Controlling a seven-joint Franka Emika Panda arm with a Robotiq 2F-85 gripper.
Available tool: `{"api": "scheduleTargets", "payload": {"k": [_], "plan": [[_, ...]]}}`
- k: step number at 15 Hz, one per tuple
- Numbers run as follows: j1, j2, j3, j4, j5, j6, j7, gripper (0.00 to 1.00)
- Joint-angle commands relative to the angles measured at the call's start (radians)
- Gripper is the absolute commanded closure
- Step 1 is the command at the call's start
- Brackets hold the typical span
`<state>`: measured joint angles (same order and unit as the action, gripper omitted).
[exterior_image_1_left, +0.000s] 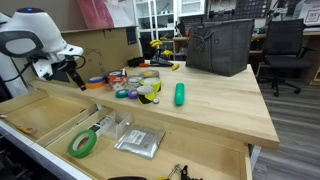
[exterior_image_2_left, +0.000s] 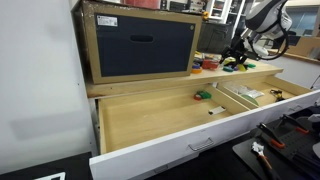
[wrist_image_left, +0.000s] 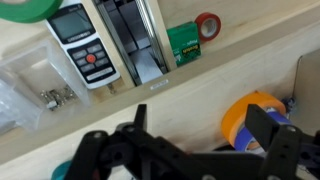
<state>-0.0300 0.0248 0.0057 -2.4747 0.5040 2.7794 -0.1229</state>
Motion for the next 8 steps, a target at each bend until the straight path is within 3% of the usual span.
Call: {"api": "scheduleTargets", "payload": {"k": [1,8], "plan": [[-0.003,-0.058,0.001,-0.108,0.091,0.010,-0.098,0.00],[-0.039,-0.081,-0.052,-0.263,0.080,0.024,-0.233,0.00]]}}
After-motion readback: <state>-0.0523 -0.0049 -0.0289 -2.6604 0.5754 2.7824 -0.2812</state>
